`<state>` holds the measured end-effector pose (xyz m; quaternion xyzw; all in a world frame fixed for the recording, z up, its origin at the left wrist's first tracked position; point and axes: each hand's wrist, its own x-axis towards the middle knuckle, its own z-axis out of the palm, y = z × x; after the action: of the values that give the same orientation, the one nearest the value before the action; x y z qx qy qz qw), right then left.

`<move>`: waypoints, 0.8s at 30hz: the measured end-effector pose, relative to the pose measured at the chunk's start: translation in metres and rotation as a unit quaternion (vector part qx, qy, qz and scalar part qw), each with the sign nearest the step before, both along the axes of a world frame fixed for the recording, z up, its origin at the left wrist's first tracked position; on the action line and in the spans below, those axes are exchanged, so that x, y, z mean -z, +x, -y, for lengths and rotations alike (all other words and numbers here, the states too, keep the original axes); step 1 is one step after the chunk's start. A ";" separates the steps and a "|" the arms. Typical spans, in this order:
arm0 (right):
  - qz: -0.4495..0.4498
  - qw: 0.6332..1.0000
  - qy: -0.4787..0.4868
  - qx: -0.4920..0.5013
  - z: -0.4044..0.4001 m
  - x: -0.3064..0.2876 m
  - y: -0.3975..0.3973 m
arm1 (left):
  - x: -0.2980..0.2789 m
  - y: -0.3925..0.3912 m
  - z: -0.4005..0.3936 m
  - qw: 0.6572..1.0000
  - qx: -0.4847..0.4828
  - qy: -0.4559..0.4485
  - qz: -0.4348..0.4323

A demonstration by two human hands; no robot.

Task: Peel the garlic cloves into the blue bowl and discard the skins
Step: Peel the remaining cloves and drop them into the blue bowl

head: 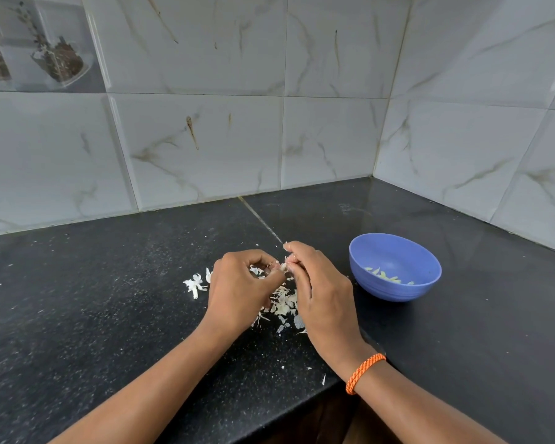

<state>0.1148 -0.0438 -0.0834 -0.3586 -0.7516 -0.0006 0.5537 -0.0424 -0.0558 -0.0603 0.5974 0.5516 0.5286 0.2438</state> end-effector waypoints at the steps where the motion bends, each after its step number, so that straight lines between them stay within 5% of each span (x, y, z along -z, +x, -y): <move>1: 0.012 1.000 0.007 0.004 0.000 0.000 0.000 | 0.000 -0.001 0.000 1.000 0.000 -0.001 0.004; 24: 0.005 0.999 -0.031 0.004 0.001 0.001 -0.003 | 0.004 0.002 0.000 1.000 0.003 -0.007 0.031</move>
<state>0.1121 -0.0449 -0.0841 -0.3787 -0.7524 0.0190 0.5386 -0.0405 -0.0557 -0.0645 0.5812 0.5453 0.5421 0.2663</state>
